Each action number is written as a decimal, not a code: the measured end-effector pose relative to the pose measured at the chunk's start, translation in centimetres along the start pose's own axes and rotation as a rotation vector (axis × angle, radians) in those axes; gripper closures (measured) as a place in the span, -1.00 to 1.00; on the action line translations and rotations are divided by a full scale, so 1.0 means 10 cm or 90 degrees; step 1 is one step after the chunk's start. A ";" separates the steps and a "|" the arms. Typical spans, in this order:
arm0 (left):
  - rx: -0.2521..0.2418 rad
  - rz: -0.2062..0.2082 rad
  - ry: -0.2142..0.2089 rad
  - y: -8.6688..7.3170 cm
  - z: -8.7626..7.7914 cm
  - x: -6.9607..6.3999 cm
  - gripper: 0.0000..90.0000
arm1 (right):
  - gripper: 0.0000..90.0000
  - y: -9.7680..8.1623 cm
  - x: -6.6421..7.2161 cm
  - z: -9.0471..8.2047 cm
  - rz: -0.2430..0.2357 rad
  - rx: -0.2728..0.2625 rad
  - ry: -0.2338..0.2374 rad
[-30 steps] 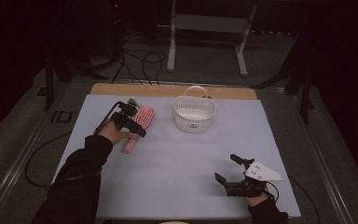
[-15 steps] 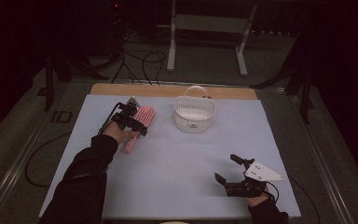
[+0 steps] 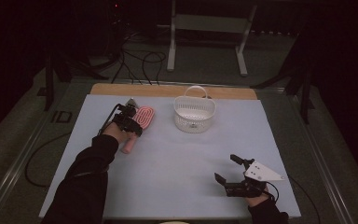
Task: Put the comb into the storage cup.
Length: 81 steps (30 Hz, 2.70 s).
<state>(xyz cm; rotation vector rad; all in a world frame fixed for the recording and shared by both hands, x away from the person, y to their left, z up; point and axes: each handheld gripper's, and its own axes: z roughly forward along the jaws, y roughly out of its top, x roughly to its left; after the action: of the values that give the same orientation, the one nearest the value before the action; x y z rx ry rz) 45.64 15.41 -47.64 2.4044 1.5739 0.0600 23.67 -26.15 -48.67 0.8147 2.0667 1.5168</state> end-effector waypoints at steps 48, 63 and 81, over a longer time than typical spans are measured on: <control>-0.002 0.042 0.024 0.00 0.14 -0.09 0.59 | -0.77 0.00 -0.01 -0.02 0.004 -0.003 -0.006; -0.104 0.051 -0.018 -0.13 -0.14 -0.04 0.59 | -0.77 0.00 -0.02 -0.01 0.007 -0.005 -0.007; -0.216 0.086 -0.045 -0.45 -0.37 -0.15 0.59 | -0.77 0.00 -0.02 -0.01 0.011 -0.005 -0.008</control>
<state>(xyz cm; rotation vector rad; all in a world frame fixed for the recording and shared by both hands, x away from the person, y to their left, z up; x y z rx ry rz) 40.31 16.51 -45.04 2.2148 1.2528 0.2446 23.76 -26.39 -48.60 0.8400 2.0477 1.5247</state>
